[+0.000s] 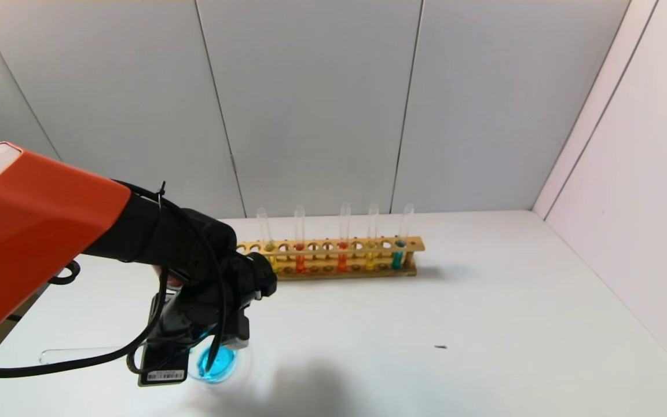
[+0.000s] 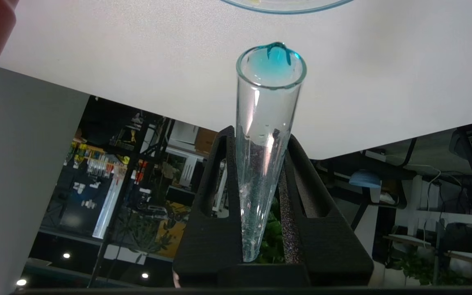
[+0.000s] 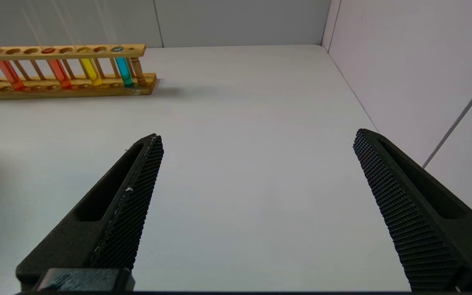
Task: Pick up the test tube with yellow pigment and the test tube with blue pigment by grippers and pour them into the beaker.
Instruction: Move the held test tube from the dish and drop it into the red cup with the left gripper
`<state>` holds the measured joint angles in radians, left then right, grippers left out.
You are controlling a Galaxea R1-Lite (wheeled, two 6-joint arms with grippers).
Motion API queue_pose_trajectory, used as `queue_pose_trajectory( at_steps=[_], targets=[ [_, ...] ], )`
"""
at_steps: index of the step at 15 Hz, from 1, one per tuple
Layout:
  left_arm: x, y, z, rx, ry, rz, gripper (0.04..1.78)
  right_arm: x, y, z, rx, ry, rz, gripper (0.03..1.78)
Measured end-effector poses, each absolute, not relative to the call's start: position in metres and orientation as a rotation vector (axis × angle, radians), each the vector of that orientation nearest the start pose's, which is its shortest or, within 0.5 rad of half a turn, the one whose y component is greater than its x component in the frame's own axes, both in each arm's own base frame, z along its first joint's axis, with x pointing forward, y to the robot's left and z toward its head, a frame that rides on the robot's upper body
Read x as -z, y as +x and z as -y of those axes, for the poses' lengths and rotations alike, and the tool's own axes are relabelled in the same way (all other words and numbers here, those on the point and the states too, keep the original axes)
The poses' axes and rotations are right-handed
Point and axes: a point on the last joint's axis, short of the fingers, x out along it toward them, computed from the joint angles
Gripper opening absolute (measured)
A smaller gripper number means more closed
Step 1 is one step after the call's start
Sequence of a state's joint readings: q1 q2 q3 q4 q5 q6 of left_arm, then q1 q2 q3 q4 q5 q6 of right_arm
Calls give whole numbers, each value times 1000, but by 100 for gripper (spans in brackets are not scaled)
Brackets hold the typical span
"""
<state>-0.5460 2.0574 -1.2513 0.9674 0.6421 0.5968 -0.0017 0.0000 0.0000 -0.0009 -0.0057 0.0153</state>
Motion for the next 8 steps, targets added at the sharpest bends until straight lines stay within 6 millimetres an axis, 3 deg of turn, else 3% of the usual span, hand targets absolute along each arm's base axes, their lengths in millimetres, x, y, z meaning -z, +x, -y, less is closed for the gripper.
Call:
queue_pose_trajectory(
  at_steps=[8],
  targets=[
    [-103,258,141,390,1468,-1526,31,-76,-23,0,7,15,1,170]
  ],
)
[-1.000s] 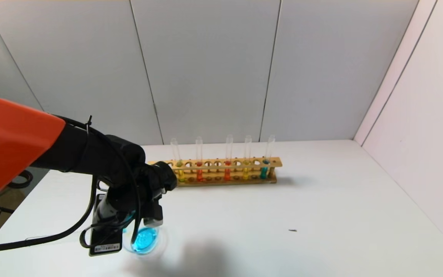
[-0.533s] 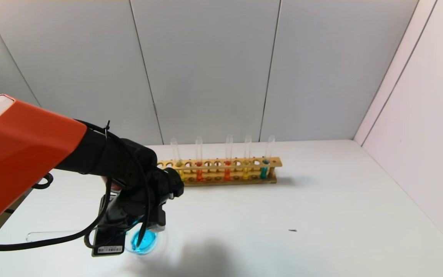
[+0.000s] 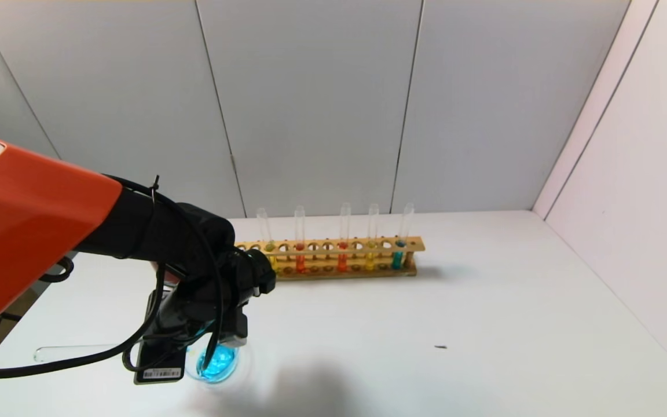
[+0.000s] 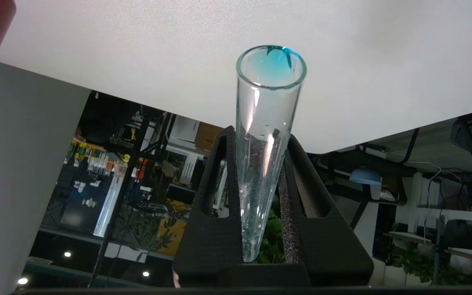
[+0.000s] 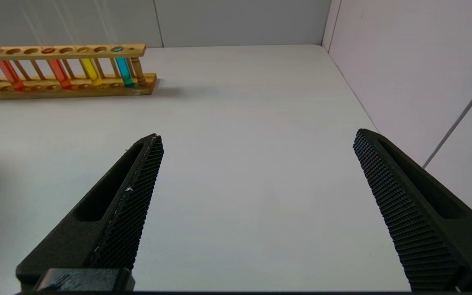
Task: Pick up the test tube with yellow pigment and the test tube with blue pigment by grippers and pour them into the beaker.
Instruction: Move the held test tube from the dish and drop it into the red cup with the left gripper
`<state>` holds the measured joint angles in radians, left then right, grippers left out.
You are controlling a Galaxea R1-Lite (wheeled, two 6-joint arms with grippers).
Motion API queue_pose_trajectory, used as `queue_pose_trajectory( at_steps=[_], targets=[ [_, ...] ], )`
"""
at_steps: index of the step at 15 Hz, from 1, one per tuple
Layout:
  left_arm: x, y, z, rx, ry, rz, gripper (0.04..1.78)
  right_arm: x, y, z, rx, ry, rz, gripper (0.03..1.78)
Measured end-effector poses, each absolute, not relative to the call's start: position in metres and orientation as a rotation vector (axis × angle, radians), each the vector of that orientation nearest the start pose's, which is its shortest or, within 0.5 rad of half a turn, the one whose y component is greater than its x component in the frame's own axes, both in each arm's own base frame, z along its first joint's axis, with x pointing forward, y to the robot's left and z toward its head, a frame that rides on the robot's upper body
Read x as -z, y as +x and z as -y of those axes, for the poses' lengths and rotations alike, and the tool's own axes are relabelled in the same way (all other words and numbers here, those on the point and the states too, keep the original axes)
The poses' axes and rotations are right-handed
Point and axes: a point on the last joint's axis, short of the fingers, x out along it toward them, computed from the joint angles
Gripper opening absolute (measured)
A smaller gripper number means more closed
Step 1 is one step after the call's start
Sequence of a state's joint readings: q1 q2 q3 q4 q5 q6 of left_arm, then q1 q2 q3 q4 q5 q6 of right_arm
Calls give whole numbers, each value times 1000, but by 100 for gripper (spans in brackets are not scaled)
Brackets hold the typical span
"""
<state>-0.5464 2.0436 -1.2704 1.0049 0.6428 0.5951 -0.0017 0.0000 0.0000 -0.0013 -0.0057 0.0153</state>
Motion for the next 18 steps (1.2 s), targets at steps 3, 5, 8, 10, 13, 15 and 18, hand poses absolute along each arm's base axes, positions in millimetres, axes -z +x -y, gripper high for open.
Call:
queue_pose_trajectory(
  at_steps=[3,5,8,10,13,15,18],
  targets=[
    [-107,258,141,392,1434,-1510,31,-76,-23,0,8,15,1,170],
    [-114,256,141,421,1349,-1489,31,-76,-23,0,8,15,1,170],
    [-138,255,135,389,1214,-1398,31,-76,-23,0,8,15,1,170],
    [-160,254,125,352,1110,-1324,31,-76,-23,0,7,15,1,170],
    [-193,245,105,324,937,-1209,31,-76,-23,0,8,15,1,170],
    [-212,243,93,276,772,-1082,31,-76,-23,0,8,15,1,170],
    [-231,245,78,215,596,-948,31,-76,-23,0,8,15,1,170]
  ],
)
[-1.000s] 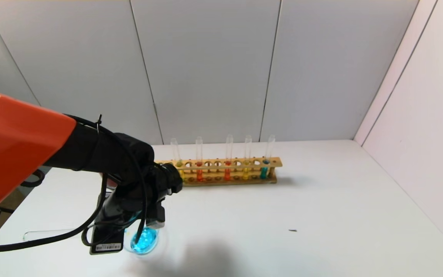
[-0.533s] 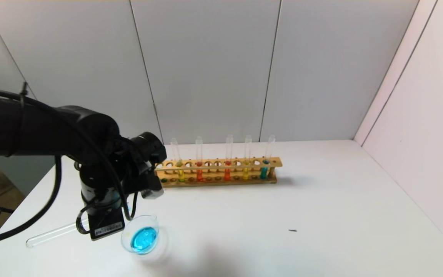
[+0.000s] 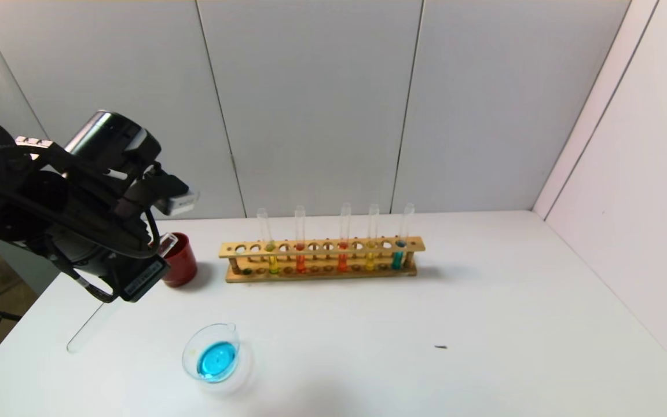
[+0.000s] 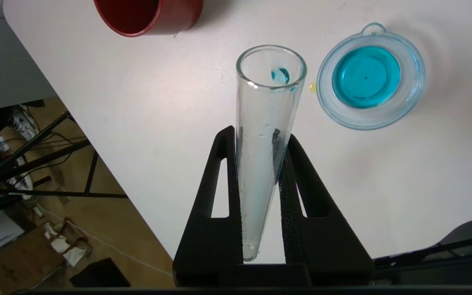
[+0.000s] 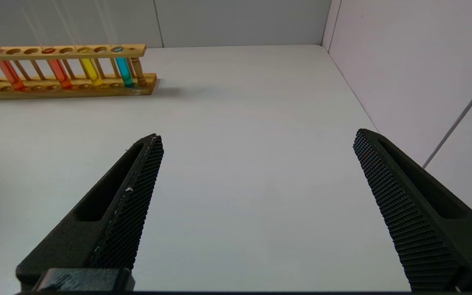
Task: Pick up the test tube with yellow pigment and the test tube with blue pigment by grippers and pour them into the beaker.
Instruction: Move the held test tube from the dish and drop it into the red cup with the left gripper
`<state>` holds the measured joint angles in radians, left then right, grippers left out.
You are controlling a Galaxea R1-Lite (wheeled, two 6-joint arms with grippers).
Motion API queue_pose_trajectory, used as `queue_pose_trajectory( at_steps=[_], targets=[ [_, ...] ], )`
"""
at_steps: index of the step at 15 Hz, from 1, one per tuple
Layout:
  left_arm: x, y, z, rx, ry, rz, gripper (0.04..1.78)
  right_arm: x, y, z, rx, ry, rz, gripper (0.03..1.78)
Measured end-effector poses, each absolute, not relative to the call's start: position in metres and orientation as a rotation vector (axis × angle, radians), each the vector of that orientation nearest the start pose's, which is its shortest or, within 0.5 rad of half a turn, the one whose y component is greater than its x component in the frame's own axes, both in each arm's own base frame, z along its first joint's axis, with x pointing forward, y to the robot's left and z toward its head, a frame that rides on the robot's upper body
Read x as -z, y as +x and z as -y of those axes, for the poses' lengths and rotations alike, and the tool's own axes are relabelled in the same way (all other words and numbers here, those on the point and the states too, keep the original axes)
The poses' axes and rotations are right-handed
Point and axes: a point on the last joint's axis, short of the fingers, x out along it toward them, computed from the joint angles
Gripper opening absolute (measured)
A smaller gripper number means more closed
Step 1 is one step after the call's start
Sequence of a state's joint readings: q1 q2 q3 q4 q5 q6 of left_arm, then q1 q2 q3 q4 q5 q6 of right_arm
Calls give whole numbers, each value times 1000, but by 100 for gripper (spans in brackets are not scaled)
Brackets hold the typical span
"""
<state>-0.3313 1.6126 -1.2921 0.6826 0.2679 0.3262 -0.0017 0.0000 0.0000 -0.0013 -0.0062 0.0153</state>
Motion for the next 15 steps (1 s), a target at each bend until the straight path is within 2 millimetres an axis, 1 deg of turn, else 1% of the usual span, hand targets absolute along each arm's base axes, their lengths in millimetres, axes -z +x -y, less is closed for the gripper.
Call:
queue_pose_trajectory(
  at_steps=[3,7,11,15],
  targets=[
    [-239,248,66,179,527,-886,31,-76,-23,0,8,15,1,170],
    [-252,270,56,95,412,-701,31,-76,-23,0,7,15,1,170],
    [-253,294,54,49,327,-582,31,-76,-23,0,8,15,1,170],
    [-244,325,42,-1,287,-487,31,-76,-23,0,7,15,1,170]
  ],
)
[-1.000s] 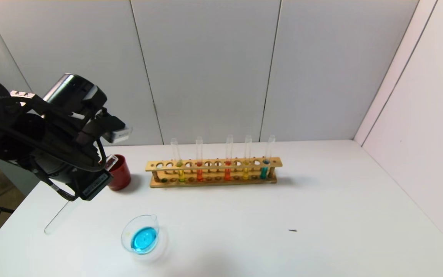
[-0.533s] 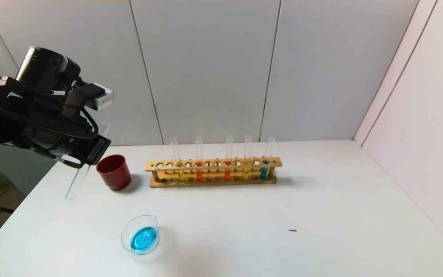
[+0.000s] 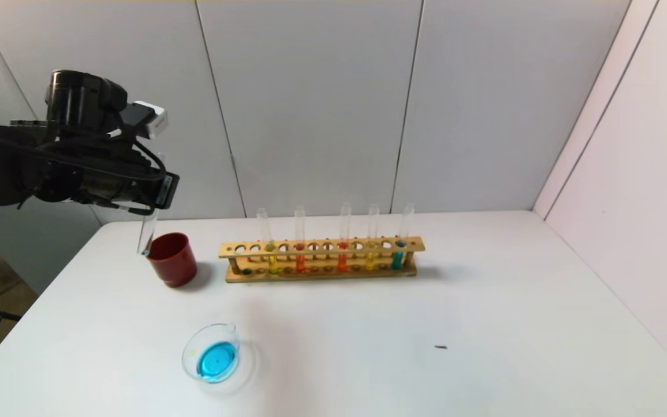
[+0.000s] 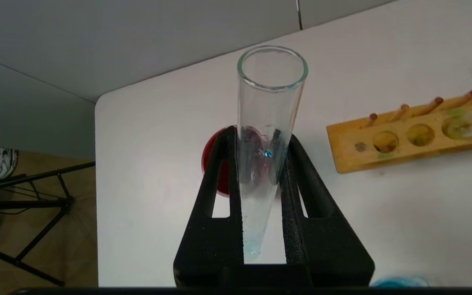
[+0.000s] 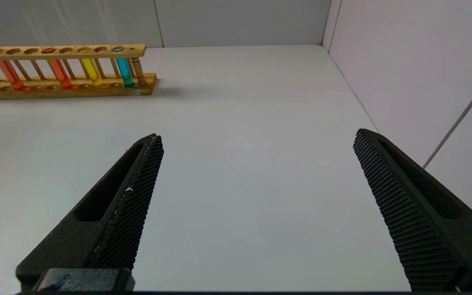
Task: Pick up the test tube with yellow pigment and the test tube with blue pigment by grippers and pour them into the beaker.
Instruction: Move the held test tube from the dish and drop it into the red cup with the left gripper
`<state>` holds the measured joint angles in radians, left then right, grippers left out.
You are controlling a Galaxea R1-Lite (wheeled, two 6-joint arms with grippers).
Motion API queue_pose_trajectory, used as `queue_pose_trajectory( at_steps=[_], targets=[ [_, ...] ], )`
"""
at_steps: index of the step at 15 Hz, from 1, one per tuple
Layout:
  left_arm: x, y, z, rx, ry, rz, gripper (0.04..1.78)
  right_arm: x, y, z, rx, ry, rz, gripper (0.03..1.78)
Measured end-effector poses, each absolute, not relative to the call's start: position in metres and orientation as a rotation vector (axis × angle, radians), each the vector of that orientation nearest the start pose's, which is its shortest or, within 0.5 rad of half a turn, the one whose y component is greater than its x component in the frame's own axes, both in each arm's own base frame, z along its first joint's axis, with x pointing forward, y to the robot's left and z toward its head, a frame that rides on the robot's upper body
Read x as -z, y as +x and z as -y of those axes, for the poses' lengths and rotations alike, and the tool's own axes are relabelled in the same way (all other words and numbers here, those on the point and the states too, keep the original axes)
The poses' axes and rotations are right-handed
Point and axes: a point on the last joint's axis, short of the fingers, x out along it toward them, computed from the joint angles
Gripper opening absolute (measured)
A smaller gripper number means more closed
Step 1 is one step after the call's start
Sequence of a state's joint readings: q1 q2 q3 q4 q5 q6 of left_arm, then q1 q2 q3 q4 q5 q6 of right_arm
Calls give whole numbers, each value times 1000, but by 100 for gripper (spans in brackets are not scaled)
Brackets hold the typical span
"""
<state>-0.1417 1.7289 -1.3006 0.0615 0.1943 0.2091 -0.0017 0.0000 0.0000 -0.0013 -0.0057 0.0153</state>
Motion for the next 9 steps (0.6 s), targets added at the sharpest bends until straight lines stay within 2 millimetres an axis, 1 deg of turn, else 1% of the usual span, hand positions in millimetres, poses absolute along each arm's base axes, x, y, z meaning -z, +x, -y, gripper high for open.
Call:
queue_pose_trajectory(
  at_steps=[5,9],
  targets=[
    [-228,363,22,-71,254,-405,31,-76,-23,0,7,15,1,170],
    [-210,385,11,-79,238,-376,31,-76,-23,0,7,15,1,170]
  ],
)
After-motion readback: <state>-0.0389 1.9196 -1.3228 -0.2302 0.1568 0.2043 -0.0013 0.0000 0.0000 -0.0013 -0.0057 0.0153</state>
